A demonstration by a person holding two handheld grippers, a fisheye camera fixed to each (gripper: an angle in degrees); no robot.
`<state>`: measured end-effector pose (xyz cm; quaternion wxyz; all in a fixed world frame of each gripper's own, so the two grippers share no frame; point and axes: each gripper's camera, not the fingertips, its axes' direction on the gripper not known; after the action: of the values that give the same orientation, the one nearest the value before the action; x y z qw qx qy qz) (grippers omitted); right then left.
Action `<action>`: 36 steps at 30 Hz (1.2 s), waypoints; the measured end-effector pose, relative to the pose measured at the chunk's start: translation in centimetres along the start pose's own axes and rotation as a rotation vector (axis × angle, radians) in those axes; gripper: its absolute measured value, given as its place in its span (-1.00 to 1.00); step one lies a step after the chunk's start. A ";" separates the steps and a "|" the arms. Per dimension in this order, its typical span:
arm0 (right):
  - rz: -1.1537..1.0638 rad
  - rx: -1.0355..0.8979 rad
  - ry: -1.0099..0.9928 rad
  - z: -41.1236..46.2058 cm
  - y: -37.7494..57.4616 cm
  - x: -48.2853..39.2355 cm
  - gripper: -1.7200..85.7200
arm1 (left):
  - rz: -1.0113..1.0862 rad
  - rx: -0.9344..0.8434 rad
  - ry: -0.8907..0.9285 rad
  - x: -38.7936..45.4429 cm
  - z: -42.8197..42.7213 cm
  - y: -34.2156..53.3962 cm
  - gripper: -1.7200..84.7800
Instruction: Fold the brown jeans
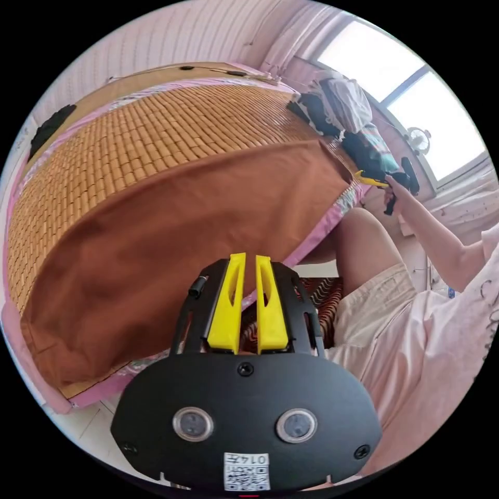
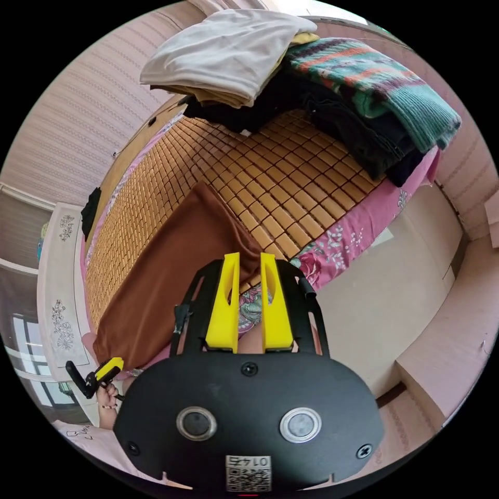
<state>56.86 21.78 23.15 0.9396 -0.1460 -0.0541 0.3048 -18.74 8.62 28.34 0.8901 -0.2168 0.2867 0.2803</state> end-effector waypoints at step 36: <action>-1.512 -0.034 0.116 16.8 11.1 -58.9 -0.72 | 0.173 -0.133 -0.501 -8.6 -2.8 -11.7 -0.82</action>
<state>-0.17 -0.30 34.95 0.8916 -0.0993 -0.0946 -0.4315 -18.39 -4.91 34.31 0.8899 -0.1733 0.0559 0.4182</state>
